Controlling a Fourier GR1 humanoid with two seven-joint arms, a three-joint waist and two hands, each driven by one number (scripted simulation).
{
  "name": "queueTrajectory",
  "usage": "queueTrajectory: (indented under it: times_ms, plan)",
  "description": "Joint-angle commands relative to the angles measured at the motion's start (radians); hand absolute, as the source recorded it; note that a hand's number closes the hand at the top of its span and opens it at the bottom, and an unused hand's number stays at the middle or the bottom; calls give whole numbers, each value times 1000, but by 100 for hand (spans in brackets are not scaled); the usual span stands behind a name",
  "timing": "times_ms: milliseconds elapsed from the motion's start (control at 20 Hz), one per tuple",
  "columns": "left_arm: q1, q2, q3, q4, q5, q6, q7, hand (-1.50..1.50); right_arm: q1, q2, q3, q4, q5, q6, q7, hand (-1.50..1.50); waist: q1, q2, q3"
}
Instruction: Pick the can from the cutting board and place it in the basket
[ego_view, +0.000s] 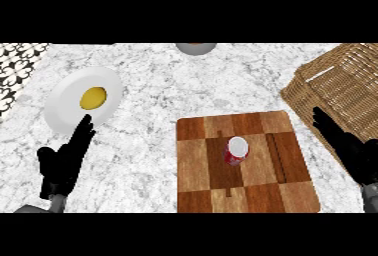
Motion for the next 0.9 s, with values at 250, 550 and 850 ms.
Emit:
queueTrajectory:
  times_ms: [250,550,850]
  plan:
    - [-136,61,-17,-13,-73,-33,25,0,-226,300,108,17,-308,413,-176,150,79,24,-2]
    - [-159,31,-19,63,-71,-22,86,0,-232,429,136,-116,-250,567,-570,-150,-33,-10,-22]
    - [-167,54,17,76,-77,-27,109,0,-270,189,5,-143,42,396,-537,-150,-49,-20,-26]
